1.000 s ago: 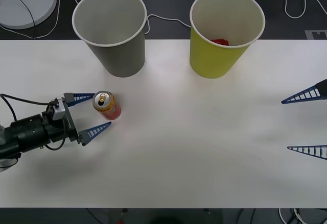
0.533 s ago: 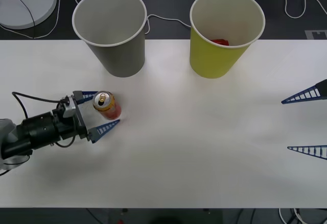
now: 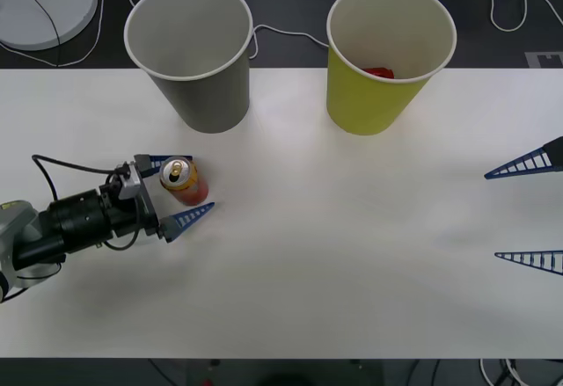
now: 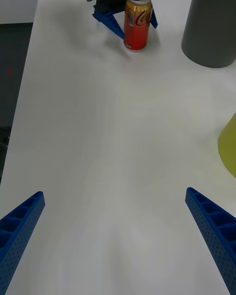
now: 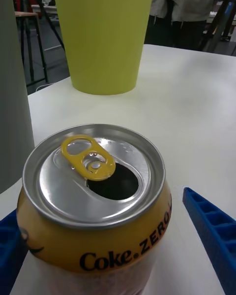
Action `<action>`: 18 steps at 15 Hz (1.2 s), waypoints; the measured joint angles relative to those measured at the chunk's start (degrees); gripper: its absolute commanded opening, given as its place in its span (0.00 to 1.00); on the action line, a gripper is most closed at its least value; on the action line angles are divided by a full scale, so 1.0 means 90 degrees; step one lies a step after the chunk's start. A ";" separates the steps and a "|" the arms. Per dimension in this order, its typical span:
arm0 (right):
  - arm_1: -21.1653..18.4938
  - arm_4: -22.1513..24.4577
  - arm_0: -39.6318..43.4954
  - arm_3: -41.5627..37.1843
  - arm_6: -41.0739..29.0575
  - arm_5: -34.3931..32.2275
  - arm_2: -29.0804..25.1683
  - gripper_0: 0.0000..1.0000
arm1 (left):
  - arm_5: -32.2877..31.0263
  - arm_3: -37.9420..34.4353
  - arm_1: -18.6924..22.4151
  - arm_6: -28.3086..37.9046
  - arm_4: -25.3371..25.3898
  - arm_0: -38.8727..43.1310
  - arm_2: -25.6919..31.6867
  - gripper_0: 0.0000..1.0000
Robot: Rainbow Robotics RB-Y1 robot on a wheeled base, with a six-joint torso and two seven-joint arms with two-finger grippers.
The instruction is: Put the can into the green bin and the plastic bottle into the gray bin
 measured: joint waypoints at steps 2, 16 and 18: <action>0.0000 0.0000 0.0000 0.0000 0.0000 0.0000 0.0000 1.00 | 0.0001 0.0001 -0.0014 0.0000 -0.0007 -0.0017 0.0000 0.00; 0.0000 0.0000 0.0000 0.0000 0.0000 0.0000 0.0000 1.00 | -0.0253 -0.0237 0.0383 0.0139 -0.0277 -0.0031 0.0001 0.00; 0.0000 0.0000 0.0000 0.0000 0.0000 0.0000 0.0000 1.00 | -0.0422 -0.0513 0.0700 0.0587 -0.0463 -0.0022 0.0000 0.00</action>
